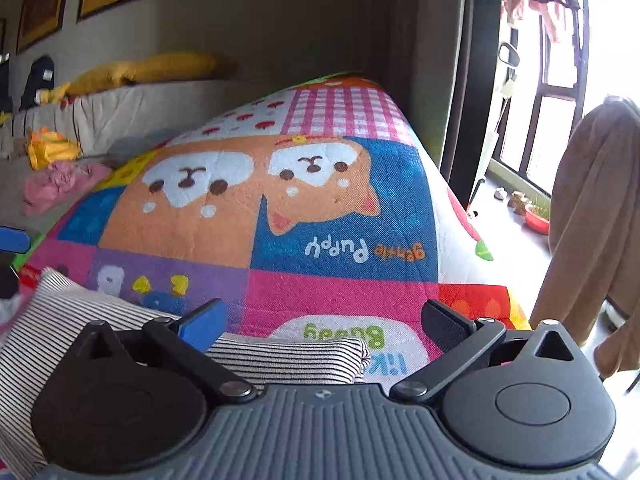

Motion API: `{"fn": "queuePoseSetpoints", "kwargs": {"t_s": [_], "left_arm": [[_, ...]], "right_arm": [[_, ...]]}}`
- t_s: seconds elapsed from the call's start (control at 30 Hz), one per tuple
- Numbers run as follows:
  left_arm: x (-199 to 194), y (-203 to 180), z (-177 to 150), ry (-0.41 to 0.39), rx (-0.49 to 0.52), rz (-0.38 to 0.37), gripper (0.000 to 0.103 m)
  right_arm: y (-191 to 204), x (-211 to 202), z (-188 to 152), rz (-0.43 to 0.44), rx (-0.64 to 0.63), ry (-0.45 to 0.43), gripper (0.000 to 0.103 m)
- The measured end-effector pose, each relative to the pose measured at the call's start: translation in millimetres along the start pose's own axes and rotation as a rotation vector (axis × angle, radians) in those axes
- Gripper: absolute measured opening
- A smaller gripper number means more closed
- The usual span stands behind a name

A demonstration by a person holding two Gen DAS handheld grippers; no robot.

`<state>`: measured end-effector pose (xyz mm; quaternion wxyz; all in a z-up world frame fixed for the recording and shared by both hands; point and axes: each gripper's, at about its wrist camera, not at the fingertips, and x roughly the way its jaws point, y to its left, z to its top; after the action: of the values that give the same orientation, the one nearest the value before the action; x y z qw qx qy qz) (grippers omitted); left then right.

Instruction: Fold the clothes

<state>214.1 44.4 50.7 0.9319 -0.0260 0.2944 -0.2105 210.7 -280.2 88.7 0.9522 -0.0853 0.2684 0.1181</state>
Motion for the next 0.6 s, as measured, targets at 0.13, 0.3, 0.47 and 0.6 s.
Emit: {"fn": "queuePoseSetpoints", "kwargs": {"t_s": [0.13,0.3,0.47,0.6], "left_arm": [[43.9,-0.4,-33.3,0.067,0.039,0.105,0.097],[41.6,0.2,-39.5,0.028,0.046,0.095,0.098],[39.3,-0.3,-43.2,0.008,0.050,0.099,0.098],[33.8,1.9,-43.2,0.007,0.037,0.095,0.098]], "right_arm": [[1.1,33.6,-22.9,-0.053,-0.013,0.105,0.103],[-2.8,34.0,-28.1,-0.053,0.015,0.096,0.103],[9.5,27.1,-31.2,-0.106,-0.046,0.062,0.103],[6.7,23.7,-28.4,-0.107,-0.027,0.084,0.103]]}}
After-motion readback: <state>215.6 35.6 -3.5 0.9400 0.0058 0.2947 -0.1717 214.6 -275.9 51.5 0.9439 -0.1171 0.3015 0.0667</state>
